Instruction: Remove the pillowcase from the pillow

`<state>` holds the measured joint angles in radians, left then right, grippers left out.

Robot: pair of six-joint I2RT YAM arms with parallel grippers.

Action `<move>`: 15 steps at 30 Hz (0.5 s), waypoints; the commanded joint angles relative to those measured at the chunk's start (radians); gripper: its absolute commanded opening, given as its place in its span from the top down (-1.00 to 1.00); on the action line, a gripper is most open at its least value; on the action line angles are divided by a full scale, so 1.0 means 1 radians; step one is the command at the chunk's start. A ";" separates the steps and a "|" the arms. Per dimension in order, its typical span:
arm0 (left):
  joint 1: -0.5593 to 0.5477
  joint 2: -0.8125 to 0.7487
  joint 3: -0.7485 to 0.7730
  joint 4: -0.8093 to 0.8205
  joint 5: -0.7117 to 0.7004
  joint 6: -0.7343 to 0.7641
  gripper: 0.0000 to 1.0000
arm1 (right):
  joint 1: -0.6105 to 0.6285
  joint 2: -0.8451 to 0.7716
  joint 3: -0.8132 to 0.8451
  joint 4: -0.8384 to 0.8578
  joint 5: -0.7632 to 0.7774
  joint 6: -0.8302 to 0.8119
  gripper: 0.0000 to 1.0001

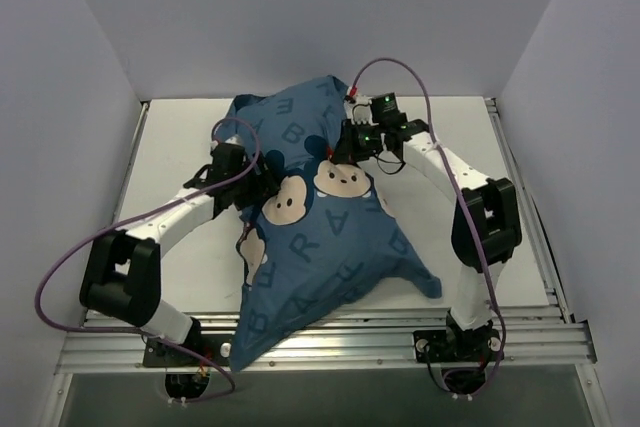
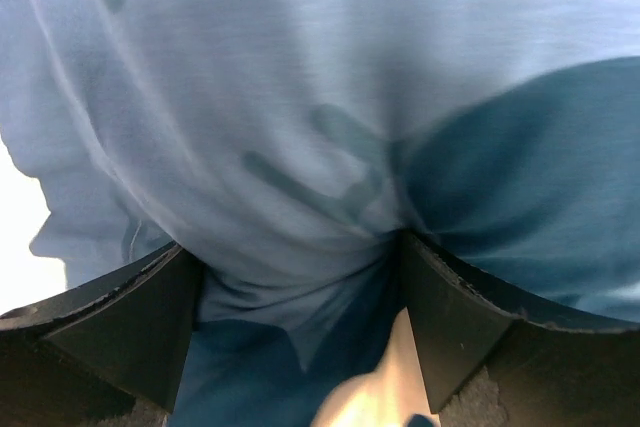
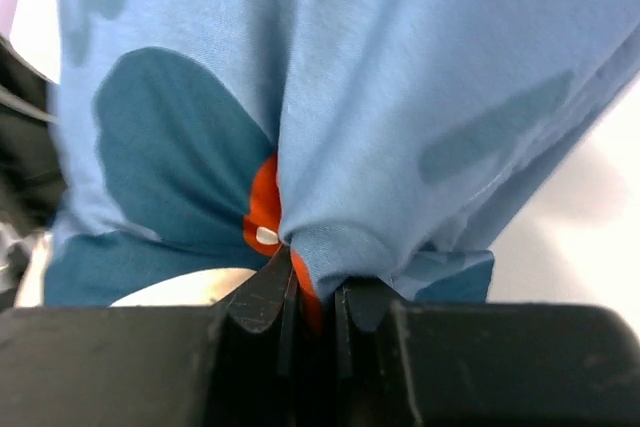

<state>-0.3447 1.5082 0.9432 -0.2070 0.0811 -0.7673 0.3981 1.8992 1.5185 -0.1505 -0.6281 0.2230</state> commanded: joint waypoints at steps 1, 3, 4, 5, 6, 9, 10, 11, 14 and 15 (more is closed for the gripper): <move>-0.115 0.121 0.118 0.096 0.043 -0.072 -0.70 | 0.030 -0.179 0.184 -0.167 0.062 -0.096 1.00; -0.160 0.187 0.175 0.141 0.040 -0.110 -0.70 | 0.034 -0.201 0.283 -0.222 0.146 -0.125 1.00; -0.174 0.207 0.239 0.153 0.037 -0.119 -0.70 | 0.039 -0.204 0.314 -0.268 0.178 -0.135 1.00; -0.187 0.245 0.270 0.175 0.031 -0.127 -0.70 | 0.047 -0.206 0.343 -0.290 0.207 -0.146 1.00; -0.213 0.265 0.301 0.185 0.019 -0.135 -0.70 | 0.056 -0.206 0.386 -0.308 0.234 -0.168 1.00; -0.232 0.320 0.388 0.225 0.006 -0.145 -0.71 | 0.090 -0.197 0.398 -0.337 0.294 -0.198 1.00; -0.234 0.326 0.391 0.234 0.002 -0.161 -0.71 | 0.105 -0.190 0.373 -0.339 0.309 -0.201 1.00; -0.231 0.325 0.372 0.248 -0.001 -0.168 -0.72 | 0.114 -0.184 0.356 -0.339 0.318 -0.205 1.00; -0.228 0.278 0.269 0.255 -0.056 -0.181 -0.72 | 0.137 -0.173 0.229 -0.293 0.358 -0.208 1.00; -0.224 0.256 0.237 0.255 -0.069 -0.191 -0.73 | 0.136 -0.173 0.189 -0.246 0.357 -0.206 1.00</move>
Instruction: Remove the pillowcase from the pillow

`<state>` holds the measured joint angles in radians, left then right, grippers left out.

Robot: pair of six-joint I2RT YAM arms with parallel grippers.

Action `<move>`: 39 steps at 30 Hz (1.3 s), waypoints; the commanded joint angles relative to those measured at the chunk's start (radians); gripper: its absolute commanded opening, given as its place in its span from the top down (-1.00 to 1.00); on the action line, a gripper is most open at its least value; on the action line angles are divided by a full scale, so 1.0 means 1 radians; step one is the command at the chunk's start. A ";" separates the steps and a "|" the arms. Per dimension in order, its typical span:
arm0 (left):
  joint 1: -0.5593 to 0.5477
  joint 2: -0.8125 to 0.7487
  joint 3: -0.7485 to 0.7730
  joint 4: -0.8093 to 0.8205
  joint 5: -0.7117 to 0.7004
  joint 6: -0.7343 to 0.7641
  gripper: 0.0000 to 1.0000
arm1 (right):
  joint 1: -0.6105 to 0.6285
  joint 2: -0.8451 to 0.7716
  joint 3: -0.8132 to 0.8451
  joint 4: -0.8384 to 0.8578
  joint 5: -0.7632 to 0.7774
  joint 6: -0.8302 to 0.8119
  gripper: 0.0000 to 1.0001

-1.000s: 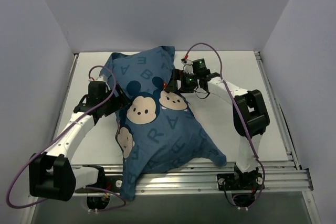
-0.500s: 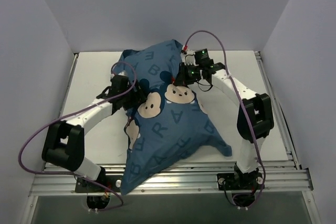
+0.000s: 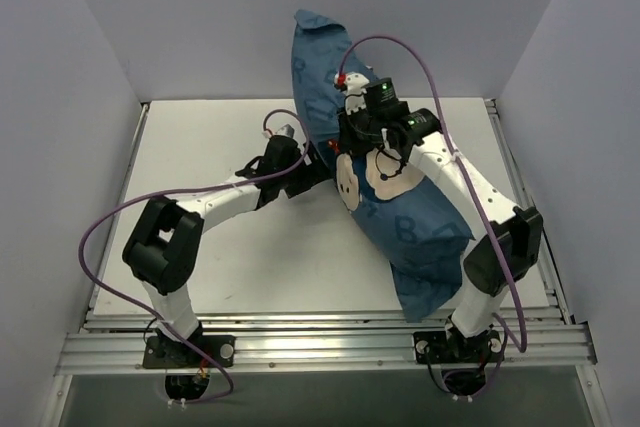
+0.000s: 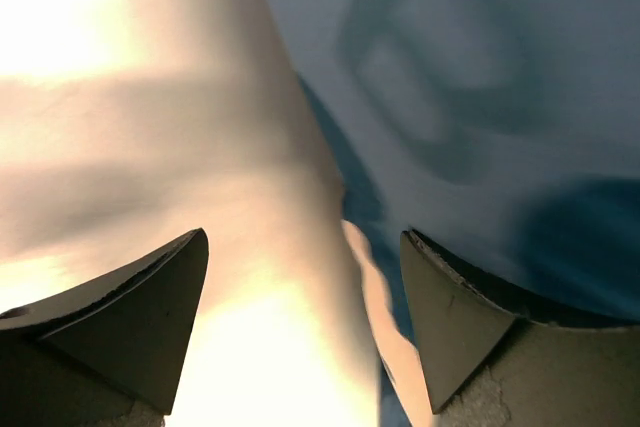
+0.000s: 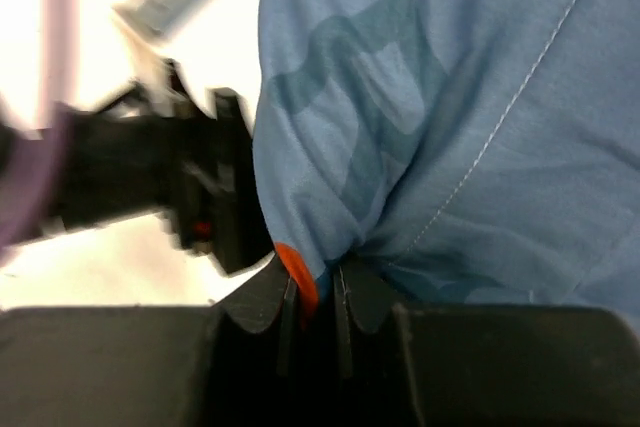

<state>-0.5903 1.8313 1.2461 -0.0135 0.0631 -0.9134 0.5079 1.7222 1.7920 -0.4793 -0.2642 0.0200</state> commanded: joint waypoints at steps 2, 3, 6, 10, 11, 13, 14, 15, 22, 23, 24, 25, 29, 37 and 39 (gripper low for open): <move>0.026 -0.137 -0.176 0.055 -0.084 -0.048 -0.73 | 0.027 0.008 -0.202 0.131 0.000 0.015 1.00; 0.026 -0.167 -0.210 0.043 -0.098 -0.048 -0.78 | 0.027 0.016 -0.235 0.163 0.002 0.023 1.00; 0.026 -0.308 -0.333 -0.035 -0.152 -0.039 -0.82 | 0.050 0.019 -0.330 0.205 -0.009 0.047 1.00; 0.017 -0.547 -0.422 -0.171 -0.224 0.004 -0.89 | 0.184 -0.022 -0.405 0.235 0.055 0.066 1.00; 0.017 -0.649 -0.424 -0.209 -0.256 0.014 -0.89 | 0.216 -0.048 -0.428 0.235 0.072 0.077 1.00; 0.012 -0.745 -0.415 -0.320 -0.287 0.053 -0.91 | 0.290 -0.085 -0.454 0.237 0.120 0.101 0.85; 0.012 -0.827 -0.407 -0.354 -0.305 0.067 -0.91 | 0.308 -0.128 -0.468 0.237 0.128 0.112 0.51; 0.014 -0.866 -0.399 -0.388 -0.331 0.093 -0.91 | 0.320 -0.153 -0.491 0.234 0.131 0.138 0.33; 0.023 -0.939 -0.269 -0.531 -0.353 0.251 -0.94 | 0.405 -0.381 -0.591 0.186 0.325 0.244 -0.72; 0.023 -0.919 -0.232 -0.528 -0.353 0.266 -0.94 | 0.405 -0.429 -0.605 0.168 0.354 0.261 -0.76; 0.026 -0.896 -0.214 -0.523 -0.355 0.292 -0.94 | 0.406 -0.452 -0.620 0.159 0.390 0.282 -0.80; 0.032 -0.841 -0.195 -0.505 -0.347 0.306 -0.94 | 0.403 -0.470 -0.649 0.144 0.431 0.328 -0.88; 0.064 -0.686 -0.082 -0.439 -0.318 0.372 -0.94 | 0.353 -0.530 -0.712 0.036 0.578 0.438 -0.95; 0.164 -0.376 0.062 -0.278 -0.227 0.395 -0.94 | 0.149 -0.644 -0.953 0.116 0.491 0.532 -0.97; 0.196 -0.359 0.030 -0.289 -0.194 0.312 -0.94 | 0.063 -0.639 -1.000 0.171 0.479 0.532 -0.99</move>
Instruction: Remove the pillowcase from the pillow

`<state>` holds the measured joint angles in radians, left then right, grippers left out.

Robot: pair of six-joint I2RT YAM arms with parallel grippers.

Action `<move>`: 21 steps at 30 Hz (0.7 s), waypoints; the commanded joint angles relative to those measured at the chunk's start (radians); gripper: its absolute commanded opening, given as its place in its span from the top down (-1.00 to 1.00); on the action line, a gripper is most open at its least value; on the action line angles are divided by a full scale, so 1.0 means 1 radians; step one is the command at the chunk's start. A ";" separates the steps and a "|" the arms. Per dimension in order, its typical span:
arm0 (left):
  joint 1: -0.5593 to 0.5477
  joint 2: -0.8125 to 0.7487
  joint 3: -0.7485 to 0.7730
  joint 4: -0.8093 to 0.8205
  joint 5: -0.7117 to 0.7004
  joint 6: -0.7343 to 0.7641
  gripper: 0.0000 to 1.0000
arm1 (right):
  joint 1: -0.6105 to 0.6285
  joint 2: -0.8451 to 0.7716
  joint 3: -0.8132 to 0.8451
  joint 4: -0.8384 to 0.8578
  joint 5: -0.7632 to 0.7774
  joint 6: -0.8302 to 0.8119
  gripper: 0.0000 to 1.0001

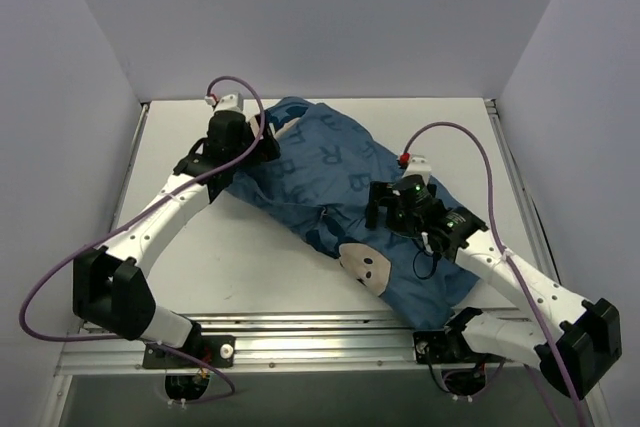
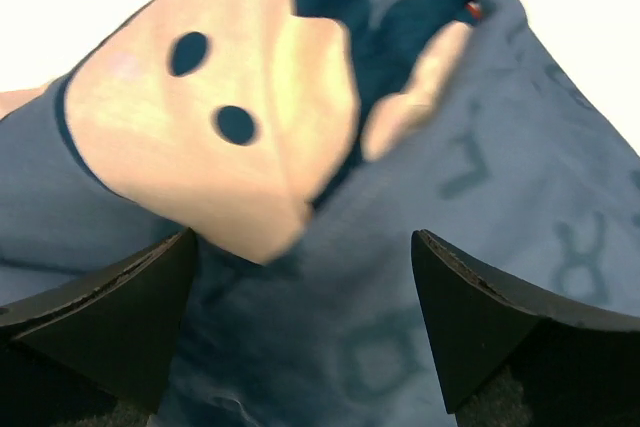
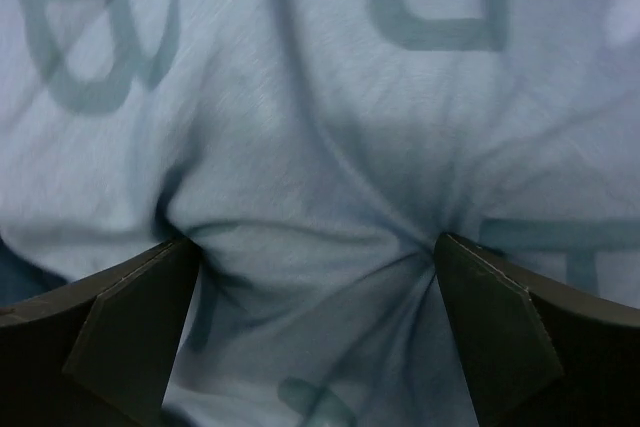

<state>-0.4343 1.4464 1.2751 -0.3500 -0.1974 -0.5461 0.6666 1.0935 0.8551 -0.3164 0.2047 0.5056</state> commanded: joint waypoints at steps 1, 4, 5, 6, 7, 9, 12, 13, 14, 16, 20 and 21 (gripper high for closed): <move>0.045 0.005 -0.079 0.065 0.067 -0.083 -0.94 | -0.129 -0.007 -0.076 0.031 -0.019 0.044 -0.99; 0.054 -0.104 -0.256 0.144 0.088 -0.182 -0.94 | -0.281 0.022 -0.114 0.153 -0.100 0.030 -0.99; 0.054 -0.131 -0.364 0.155 0.098 -0.217 -0.94 | -0.315 0.057 -0.116 0.218 -0.119 0.027 -0.99; 0.052 -0.162 -0.409 0.164 0.107 -0.228 -0.94 | -0.341 0.081 -0.105 0.249 -0.132 0.019 -0.99; 0.054 -0.213 -0.446 0.155 0.122 -0.235 -0.94 | -0.369 0.142 -0.090 0.275 -0.143 0.016 -0.99; 0.051 -0.259 -0.511 0.106 0.136 -0.239 -0.94 | -0.374 0.212 -0.036 0.307 -0.133 0.004 -0.98; 0.048 -0.401 -0.525 0.027 0.150 -0.212 -0.94 | -0.371 0.316 0.099 0.306 -0.114 -0.047 -0.99; 0.043 -0.435 -0.525 0.013 0.160 -0.204 -0.94 | -0.366 0.325 0.157 0.301 -0.104 -0.070 -0.99; 0.042 -0.467 -0.522 0.003 0.183 -0.193 -0.94 | -0.351 0.321 0.180 0.292 -0.090 -0.084 -0.99; 0.034 -0.564 -0.516 -0.018 0.197 -0.180 -0.94 | -0.317 0.280 0.217 0.284 -0.062 -0.114 -0.99; 0.026 -0.673 -0.497 -0.073 0.211 -0.132 -0.94 | -0.127 0.212 0.286 0.292 0.044 -0.209 -0.96; 0.026 -0.690 -0.491 -0.090 0.190 -0.126 -0.94 | -0.057 0.206 0.289 0.298 0.051 -0.214 -0.92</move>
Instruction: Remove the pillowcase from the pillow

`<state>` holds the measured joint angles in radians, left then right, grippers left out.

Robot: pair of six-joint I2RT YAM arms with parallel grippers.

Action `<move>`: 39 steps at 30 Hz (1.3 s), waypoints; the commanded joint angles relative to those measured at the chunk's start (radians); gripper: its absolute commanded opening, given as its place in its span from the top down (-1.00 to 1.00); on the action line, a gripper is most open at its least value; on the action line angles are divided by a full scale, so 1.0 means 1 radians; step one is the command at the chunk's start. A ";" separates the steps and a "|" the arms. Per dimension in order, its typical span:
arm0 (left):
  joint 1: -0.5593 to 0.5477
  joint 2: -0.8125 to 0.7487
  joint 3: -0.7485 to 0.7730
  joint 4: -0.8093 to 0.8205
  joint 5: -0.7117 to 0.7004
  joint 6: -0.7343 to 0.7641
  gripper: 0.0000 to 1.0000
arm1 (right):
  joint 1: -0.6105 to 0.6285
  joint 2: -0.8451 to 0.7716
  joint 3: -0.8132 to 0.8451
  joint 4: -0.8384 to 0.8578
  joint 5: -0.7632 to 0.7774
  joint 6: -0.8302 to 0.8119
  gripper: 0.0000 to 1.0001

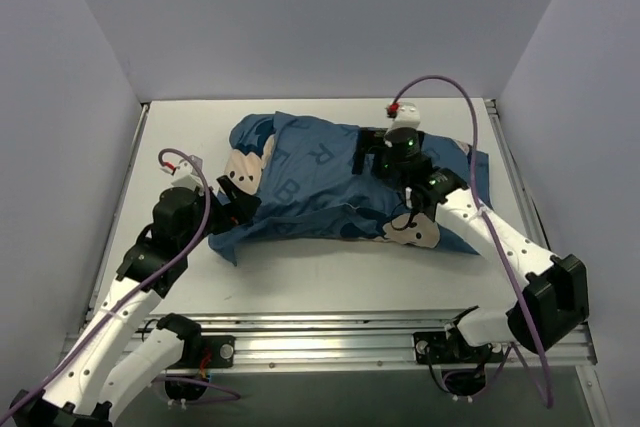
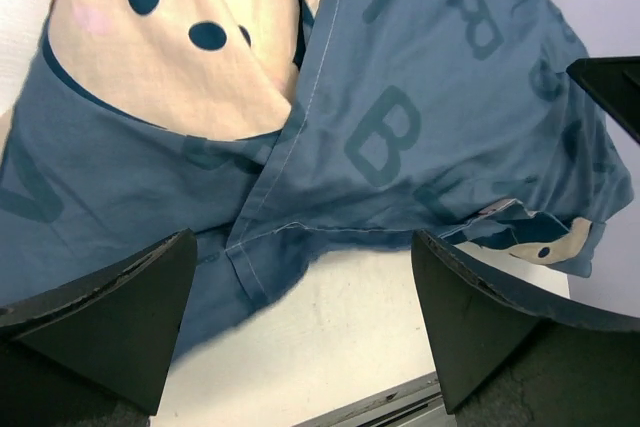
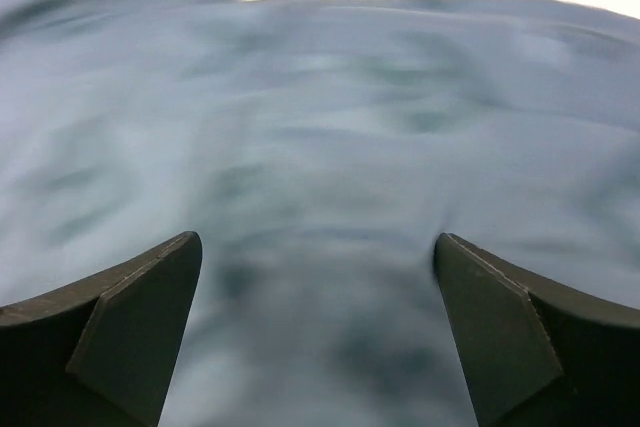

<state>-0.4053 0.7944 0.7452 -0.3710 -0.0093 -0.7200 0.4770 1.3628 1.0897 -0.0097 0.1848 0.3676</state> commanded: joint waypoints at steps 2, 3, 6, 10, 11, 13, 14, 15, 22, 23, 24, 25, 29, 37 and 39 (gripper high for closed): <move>-0.001 -0.037 0.043 -0.077 -0.040 0.065 -0.94 | 0.195 -0.068 0.053 0.032 0.097 -0.082 -0.90; 0.000 -0.021 0.045 -0.080 -0.058 0.067 -0.94 | 0.254 -0.065 0.044 0.045 0.143 -0.087 -0.87; 0.005 0.029 0.057 -0.068 -0.060 0.064 -0.94 | 0.346 -0.013 0.018 0.077 0.202 -0.091 -0.86; 0.008 0.069 0.072 -0.060 -0.067 0.053 -0.94 | 0.454 0.053 -0.045 0.035 0.316 -0.039 -0.86; 0.008 0.071 0.075 -0.057 -0.067 0.051 -0.94 | 0.478 0.055 -0.062 0.016 0.329 -0.018 -0.86; 0.010 0.075 0.082 -0.055 -0.073 0.053 -0.94 | 0.558 0.044 -0.114 -0.077 0.343 0.067 -0.86; 0.010 0.078 0.091 -0.057 -0.087 0.057 -0.94 | 0.589 0.038 -0.126 -0.117 0.352 0.106 -0.86; 0.010 0.084 0.097 -0.065 -0.093 0.062 -0.94 | 0.621 0.027 -0.140 -0.151 0.351 0.143 -0.85; 0.017 0.141 0.167 -0.097 -0.139 0.111 -0.94 | 0.784 -0.095 -0.178 -0.427 0.225 0.350 -0.81; 0.025 0.147 0.174 -0.097 -0.142 0.117 -0.94 | 0.784 -0.112 -0.165 -0.430 0.220 0.349 -0.80; 0.028 0.161 0.180 -0.097 -0.146 0.120 -0.94 | 0.782 -0.128 -0.153 -0.427 0.234 0.338 -0.77; 0.031 0.169 0.192 -0.095 -0.147 0.123 -0.94 | 0.778 -0.152 -0.137 -0.409 0.246 0.324 -0.76; 0.051 0.212 0.230 -0.092 -0.147 0.151 -0.94 | 0.692 -0.143 -0.045 -0.323 0.263 0.206 -0.72; 0.083 0.295 0.286 -0.103 -0.092 0.179 -0.94 | 0.381 -0.007 0.046 -0.182 0.361 0.096 -0.75; 0.083 0.298 0.280 -0.098 -0.083 0.183 -0.94 | 0.336 -0.020 -0.003 -0.158 0.364 0.109 -0.75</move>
<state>-0.3294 1.0897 0.9859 -0.4744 -0.1215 -0.5632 0.8742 1.3453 1.1286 -0.2035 0.4732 0.4915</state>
